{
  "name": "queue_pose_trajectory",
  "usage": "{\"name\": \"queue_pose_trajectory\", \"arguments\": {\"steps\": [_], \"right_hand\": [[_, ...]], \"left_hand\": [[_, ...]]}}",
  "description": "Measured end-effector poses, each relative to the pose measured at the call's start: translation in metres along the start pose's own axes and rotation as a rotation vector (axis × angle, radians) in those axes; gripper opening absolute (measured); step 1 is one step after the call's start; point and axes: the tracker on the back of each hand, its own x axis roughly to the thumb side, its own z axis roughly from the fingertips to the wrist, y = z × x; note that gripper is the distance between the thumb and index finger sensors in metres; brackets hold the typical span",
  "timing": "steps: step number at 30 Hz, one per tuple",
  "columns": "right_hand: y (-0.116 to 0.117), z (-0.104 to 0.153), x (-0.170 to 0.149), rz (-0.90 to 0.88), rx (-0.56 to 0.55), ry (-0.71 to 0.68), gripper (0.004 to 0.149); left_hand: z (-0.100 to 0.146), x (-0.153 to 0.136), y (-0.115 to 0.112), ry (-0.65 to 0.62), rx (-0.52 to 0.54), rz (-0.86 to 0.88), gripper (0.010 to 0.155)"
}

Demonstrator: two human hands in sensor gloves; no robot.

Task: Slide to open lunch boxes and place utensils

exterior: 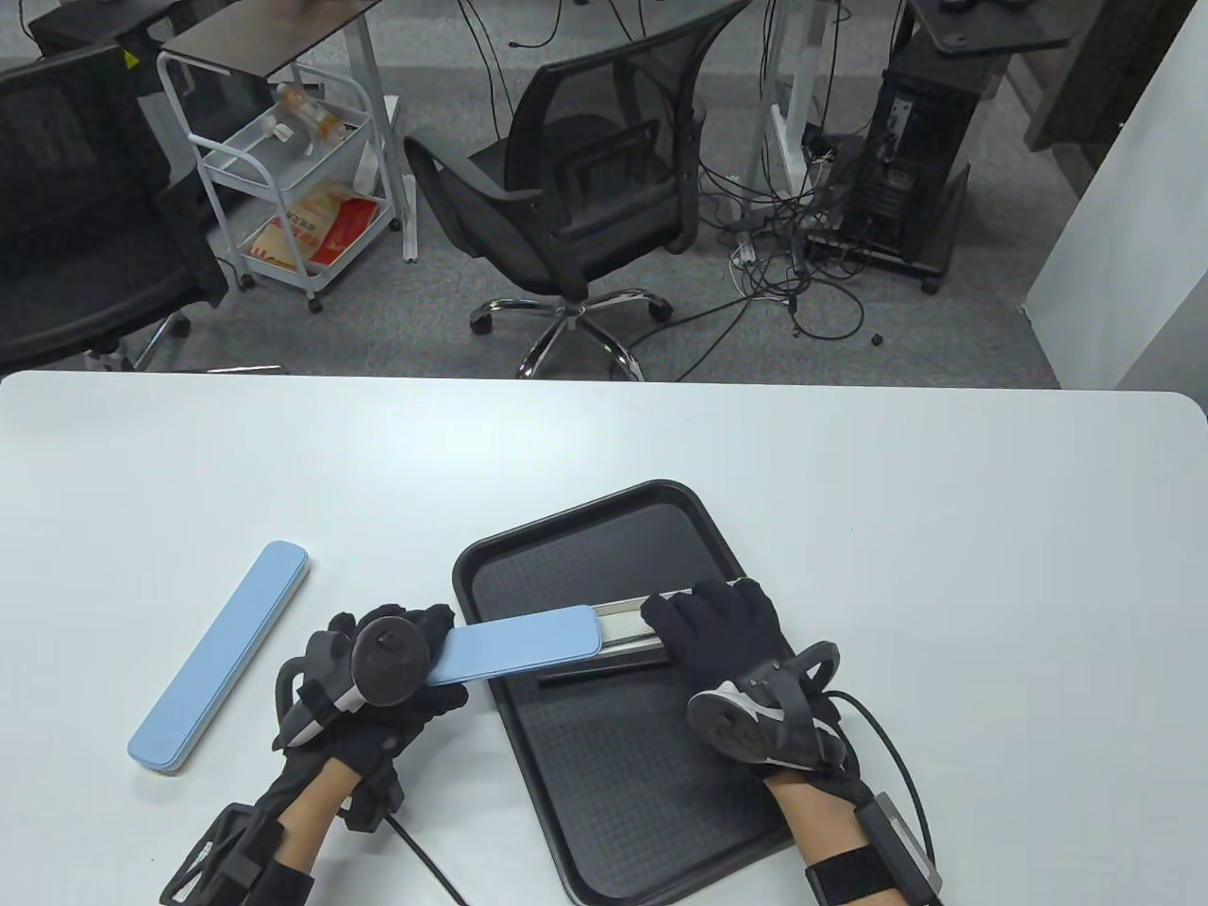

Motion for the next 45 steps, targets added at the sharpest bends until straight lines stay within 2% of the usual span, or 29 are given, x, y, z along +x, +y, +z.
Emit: {"name": "queue_pose_trajectory", "arguments": {"steps": [6, 11, 12, 15, 24, 27, 32, 45], "right_hand": [[0.014, 0.0, 0.0, 0.008, 0.076, -0.011, 0.055], [0.036, -0.005, 0.006, 0.001, 0.222, -0.024, 0.059], [0.044, -0.007, 0.009, 0.003, 0.279, -0.023, 0.061], [0.061, -0.011, 0.018, 0.074, 0.353, -0.072, 0.062], [0.08, -0.027, 0.038, 0.127, 0.392, -0.103, 0.059], [0.087, -0.027, 0.038, 0.167, 0.441, -0.115, 0.059], [0.087, -0.024, 0.037, 0.159, 0.408, -0.117, 0.057], [0.09, -0.013, 0.054, 0.365, 0.31, -0.329, 0.05]], "left_hand": [[0.0, -0.01, 0.005, 0.1, 0.05, 0.026, 0.088], [0.001, -0.015, 0.008, 0.146, 0.072, 0.052, 0.088], [0.0, -0.016, 0.008, 0.156, 0.072, 0.056, 0.088], [0.001, -0.018, 0.009, 0.191, 0.086, 0.053, 0.088], [0.001, -0.02, 0.009, 0.202, 0.078, 0.055, 0.088], [0.001, -0.02, 0.009, 0.197, 0.073, 0.052, 0.088], [0.001, -0.019, 0.008, 0.194, 0.064, 0.042, 0.088], [0.0, -0.016, 0.003, 0.192, 0.041, 0.014, 0.088]]}}
